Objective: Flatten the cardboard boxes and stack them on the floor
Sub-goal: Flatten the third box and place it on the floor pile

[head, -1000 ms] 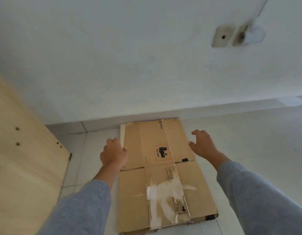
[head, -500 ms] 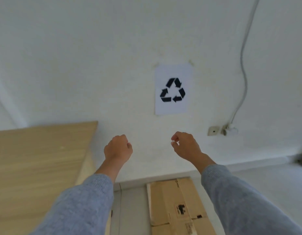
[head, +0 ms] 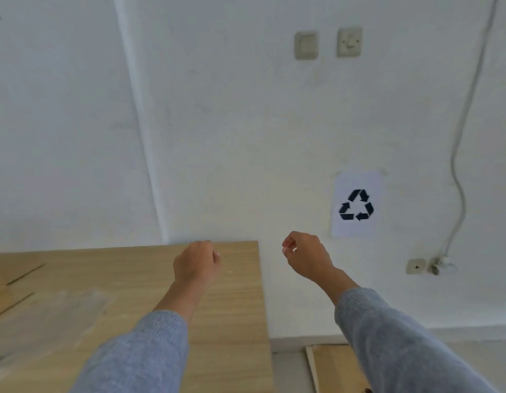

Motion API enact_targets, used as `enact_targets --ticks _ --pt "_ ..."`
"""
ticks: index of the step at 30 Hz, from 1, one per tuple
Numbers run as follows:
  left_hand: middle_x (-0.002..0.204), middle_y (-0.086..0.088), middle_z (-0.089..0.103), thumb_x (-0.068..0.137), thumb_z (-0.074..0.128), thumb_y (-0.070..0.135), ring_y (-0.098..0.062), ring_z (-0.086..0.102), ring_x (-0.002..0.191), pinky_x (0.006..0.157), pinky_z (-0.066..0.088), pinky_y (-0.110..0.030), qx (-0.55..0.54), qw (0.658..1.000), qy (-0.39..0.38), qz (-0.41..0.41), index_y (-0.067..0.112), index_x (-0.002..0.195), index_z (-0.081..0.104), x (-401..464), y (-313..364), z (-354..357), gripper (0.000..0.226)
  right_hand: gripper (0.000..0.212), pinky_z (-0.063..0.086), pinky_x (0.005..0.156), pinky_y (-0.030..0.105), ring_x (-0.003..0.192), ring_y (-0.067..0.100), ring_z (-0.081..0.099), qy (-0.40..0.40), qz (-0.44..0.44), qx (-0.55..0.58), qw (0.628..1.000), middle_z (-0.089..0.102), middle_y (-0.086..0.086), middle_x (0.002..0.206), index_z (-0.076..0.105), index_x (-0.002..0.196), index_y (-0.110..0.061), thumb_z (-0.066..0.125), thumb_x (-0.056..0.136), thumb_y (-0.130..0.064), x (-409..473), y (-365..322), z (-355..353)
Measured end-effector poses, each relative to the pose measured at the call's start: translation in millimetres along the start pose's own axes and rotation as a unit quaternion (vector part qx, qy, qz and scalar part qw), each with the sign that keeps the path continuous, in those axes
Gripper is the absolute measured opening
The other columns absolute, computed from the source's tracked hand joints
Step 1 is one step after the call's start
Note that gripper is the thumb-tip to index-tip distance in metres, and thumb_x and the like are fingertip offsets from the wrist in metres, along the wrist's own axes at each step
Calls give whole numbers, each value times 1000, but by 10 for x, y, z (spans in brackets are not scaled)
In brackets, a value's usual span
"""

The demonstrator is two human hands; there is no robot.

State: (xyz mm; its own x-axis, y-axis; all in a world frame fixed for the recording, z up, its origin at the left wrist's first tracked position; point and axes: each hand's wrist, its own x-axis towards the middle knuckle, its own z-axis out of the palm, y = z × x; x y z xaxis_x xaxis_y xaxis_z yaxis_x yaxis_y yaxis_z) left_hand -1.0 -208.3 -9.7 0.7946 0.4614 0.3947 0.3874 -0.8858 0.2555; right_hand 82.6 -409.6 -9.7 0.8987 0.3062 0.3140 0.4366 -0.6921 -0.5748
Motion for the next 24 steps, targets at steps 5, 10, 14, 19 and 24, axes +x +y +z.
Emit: enact_targets --ticks 5,10,14,19,24 --pt "99 -8 67 89 43 22 -31 63 91 68 44 -32 12 999 21 -22 13 91 64 83 -1111 -391 24 18 51 76 32 93 20 62 -15 -30 -7 999 66 0 105 63 101 -18 50 88 -19 -83 -971 600" --pt "100 -6 67 89 43 24 -28 65 92 72 50 -32 5 1000 22 4 15 93 66 363 -2277 -671 25 17 52 80 35 97 23 62 -2 -11 23 1000 66 3 104 63 98 -16 51 87 -18 39 -2049 1426" --pt "99 -4 67 91 43 23 -24 64 89 67 47 -30 28 999 13 30 14 94 65 701 -3279 -853 24 10 53 81 38 92 25 63 20 15 49 998 68 7 100 61 84 -22 53 84 -18 227 -2959 2187" --pt "94 -2 67 92 42 20 -18 56 75 60 43 -28 34 999 23 10 13 92 65 1194 -4354 -955 23 14 54 78 36 89 22 63 2 20 42 999 66 3 99 64 92 -17 51 88 -18 454 -3827 2964" --pt "94 -2 66 92 41 20 -17 55 74 60 42 -28 29 999 15 -1 13 92 65 1541 -5011 -929 25 15 52 76 33 91 22 62 -8 8 11 1000 68 3 99 64 94 -17 50 88 -19 742 -4313 3476"
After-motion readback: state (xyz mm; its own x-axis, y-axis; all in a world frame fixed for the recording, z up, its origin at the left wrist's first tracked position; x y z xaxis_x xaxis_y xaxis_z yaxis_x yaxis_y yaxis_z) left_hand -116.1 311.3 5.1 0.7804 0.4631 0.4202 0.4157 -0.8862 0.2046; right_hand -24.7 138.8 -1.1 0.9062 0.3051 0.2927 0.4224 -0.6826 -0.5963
